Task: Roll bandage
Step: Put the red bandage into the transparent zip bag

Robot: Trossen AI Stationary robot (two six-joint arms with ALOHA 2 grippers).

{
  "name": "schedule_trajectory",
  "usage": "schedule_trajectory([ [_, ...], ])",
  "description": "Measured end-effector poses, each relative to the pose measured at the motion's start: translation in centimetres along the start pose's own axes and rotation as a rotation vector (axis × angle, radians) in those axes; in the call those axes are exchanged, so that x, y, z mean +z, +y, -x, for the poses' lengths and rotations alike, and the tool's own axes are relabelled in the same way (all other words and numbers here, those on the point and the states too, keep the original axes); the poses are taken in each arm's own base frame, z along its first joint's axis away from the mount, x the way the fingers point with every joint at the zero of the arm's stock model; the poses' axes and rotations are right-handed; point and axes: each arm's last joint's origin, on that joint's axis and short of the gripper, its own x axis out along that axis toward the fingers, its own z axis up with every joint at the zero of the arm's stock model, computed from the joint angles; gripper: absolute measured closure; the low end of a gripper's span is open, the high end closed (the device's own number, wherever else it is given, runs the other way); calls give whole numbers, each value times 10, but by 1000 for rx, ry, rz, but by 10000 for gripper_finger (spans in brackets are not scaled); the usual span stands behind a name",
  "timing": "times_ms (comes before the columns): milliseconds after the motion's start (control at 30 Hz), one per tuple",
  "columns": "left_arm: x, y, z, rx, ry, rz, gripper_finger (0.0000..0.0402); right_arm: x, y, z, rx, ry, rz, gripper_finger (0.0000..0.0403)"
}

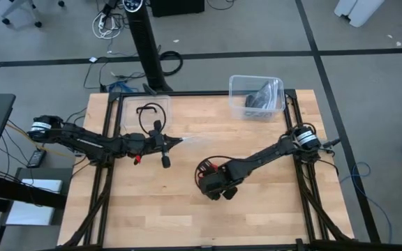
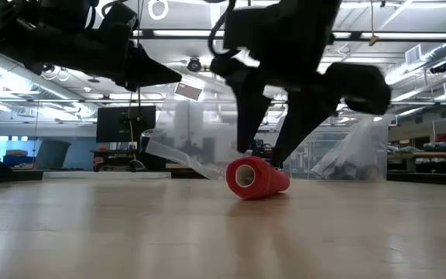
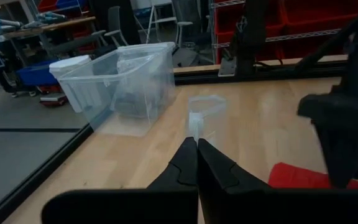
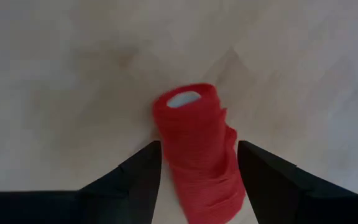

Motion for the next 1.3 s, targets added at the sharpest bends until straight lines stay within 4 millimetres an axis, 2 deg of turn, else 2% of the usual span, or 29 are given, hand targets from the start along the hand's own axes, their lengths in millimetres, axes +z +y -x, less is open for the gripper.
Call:
schedule_trajectory([
  [133,-2,0,0,-3,20,-7,402,-3,-5,-12,11,29,-12,175],
  [300,-2,-1,0,-23,23,-9,402,-5,-9,-16,18,22,-28,153],
  [433,-2,-1,0,-26,24,-10,402,-5,-8,-22,87,-8,-41,161],
  [633,-3,-1,0,-30,29,-12,402,-2,-8,-30,99,-43,-48,223],
  [833,-3,-1,0,-30,29,-13,402,5,-7,-24,3,-59,-48,337],
  [900,-3,-1,0,-28,29,-13,402,8,-10,-11,-63,-70,-66,348],
  [1000,-3,-1,0,-26,28,-12,402,12,-20,22,-188,-121,-160,348],
  [1133,-3,-2,0,-42,25,-6,402,4,-35,75,-366,-194,-376,348],
  [1233,-2,-4,0,-81,12,-3,402,-5,-42,117,-543,-323,-542,348],
  [1300,1,-6,1,-109,-11,-5,402,-10,-46,135,-626,-425,-609,348],
])
